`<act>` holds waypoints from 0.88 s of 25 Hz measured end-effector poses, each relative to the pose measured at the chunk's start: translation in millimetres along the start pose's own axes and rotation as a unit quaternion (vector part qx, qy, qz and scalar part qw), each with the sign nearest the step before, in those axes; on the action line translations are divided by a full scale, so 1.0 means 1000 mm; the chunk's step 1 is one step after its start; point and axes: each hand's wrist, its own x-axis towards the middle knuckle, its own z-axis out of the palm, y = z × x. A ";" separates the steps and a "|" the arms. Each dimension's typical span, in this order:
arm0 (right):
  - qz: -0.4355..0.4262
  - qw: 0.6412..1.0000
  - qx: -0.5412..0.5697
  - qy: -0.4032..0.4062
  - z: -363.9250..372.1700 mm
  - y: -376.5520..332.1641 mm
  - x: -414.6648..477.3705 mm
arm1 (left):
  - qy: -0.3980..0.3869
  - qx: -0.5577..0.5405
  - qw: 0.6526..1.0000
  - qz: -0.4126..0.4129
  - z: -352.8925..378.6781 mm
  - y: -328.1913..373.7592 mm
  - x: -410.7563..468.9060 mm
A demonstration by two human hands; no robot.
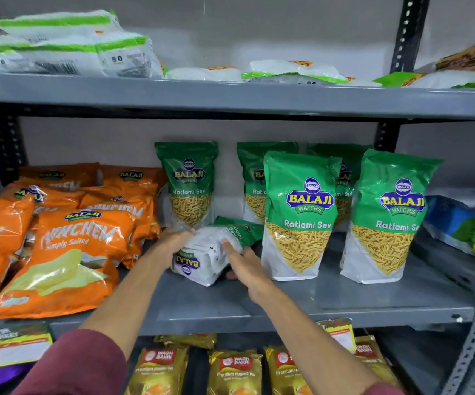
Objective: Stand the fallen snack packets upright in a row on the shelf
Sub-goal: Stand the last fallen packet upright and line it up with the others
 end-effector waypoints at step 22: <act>-0.244 0.965 -0.023 0.097 0.044 0.003 0.065 | 0.081 -0.070 0.966 0.237 -0.022 -0.047 0.029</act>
